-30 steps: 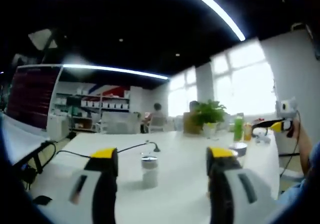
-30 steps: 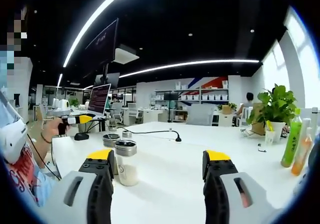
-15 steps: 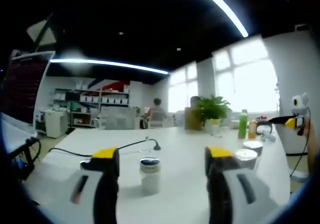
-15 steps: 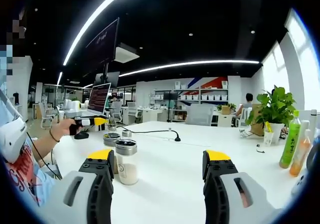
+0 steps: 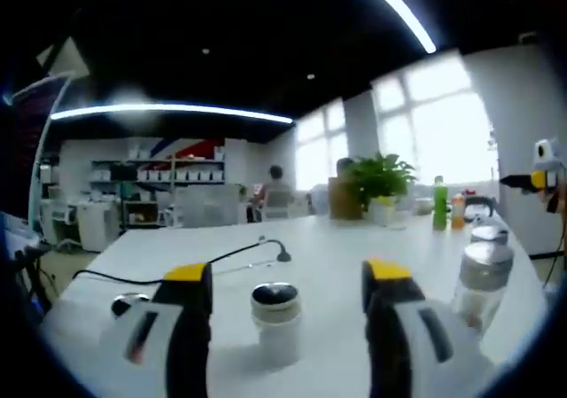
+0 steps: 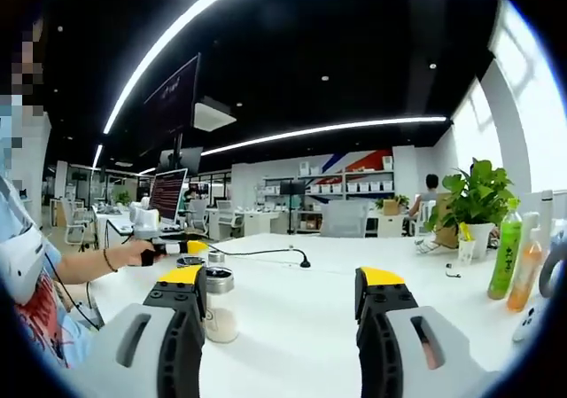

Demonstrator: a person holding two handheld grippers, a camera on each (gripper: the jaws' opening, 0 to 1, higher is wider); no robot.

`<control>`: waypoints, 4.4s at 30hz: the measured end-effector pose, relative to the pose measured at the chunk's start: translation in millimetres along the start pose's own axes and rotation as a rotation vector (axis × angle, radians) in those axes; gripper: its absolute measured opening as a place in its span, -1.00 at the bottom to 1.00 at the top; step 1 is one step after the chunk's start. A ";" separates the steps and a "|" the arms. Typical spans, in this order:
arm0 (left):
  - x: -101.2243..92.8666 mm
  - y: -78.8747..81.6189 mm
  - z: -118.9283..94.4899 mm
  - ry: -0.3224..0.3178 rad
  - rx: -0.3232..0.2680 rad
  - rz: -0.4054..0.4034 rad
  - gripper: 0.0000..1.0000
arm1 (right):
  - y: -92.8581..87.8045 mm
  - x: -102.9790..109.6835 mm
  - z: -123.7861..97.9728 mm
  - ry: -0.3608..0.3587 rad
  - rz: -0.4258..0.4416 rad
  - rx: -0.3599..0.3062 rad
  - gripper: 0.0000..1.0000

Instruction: Rotate the seasoning bottle until the label or dispensing opening points toward the visible target arrow and the bottle remains upright within the marked orientation range

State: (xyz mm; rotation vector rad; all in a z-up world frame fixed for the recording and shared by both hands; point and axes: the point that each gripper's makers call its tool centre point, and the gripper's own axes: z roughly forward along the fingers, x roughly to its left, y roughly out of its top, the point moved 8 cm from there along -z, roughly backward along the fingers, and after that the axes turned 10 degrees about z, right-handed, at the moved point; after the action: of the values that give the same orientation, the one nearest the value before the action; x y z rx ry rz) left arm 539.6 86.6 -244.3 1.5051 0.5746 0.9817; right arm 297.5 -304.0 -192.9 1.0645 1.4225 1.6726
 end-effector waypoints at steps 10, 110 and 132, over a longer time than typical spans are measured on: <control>1.0 -15.5 21.8 -0.003 0.008 -0.114 0.42 | -3.0 3.8 2.5 0.025 -0.002 0.030 0.44; -37.3 -0.3 -62.2 -0.217 -0.080 -0.135 -0.28 | -19.5 -5.0 11.0 -0.044 0.038 0.112 0.82; -71.5 -9.5 -83.1 -0.238 -0.048 -0.100 -0.28 | -12.7 -5.2 10.9 -0.058 -0.034 0.087 0.91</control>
State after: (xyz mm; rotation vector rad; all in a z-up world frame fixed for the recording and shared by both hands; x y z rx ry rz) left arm 434.6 76.0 -275.4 1.5097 0.4478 0.7227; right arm 309.5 -302.0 -205.5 1.1214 1.4794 1.5555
